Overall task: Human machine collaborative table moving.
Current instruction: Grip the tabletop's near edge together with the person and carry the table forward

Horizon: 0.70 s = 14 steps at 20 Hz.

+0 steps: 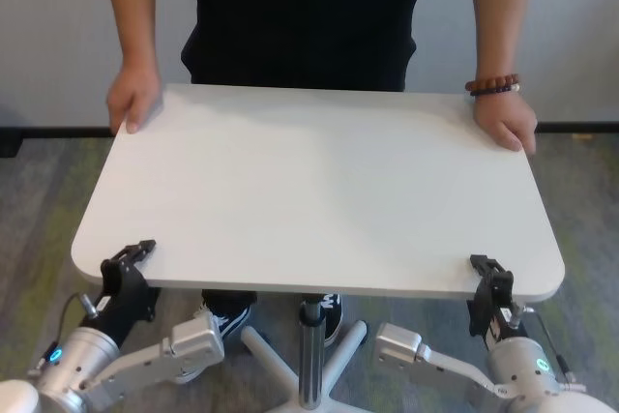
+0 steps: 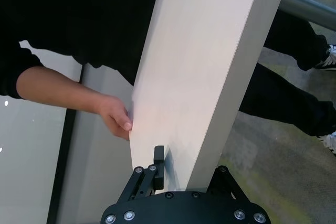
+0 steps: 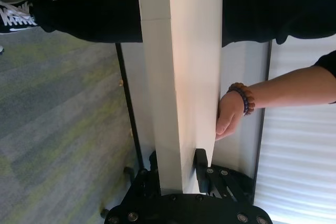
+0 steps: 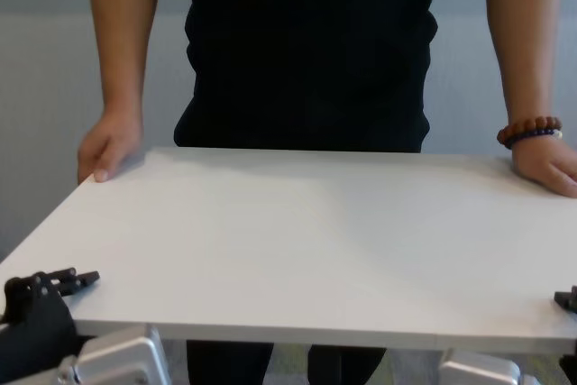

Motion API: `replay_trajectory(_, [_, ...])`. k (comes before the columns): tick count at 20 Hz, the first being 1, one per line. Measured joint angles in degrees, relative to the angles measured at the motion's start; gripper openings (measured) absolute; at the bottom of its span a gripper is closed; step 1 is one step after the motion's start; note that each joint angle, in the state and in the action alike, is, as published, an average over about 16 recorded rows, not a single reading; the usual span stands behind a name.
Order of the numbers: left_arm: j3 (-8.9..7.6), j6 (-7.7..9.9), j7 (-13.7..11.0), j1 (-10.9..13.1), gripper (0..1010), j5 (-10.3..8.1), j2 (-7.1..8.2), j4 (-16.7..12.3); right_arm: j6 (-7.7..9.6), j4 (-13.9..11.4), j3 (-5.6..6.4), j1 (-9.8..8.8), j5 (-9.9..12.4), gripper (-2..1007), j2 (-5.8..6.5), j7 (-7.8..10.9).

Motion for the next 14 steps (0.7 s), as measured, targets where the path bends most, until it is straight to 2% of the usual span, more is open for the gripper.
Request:
replay_trajectory(7, [-0.99, 0.58, 0.04, -0.97, 343, 0.30, 0.00, 0.73, -1.09, 0.68, 0.54, 1.14, -1.12, 284, -0.40, 0.46])
replay_trajectory(14, [-1.72, 0.71, 0.54, -3.05, 342, 0.51, -0.20, 3.03, -2.47, 2.28, 1.43, 2.91, -1.93, 283, -1.12, 0.68])
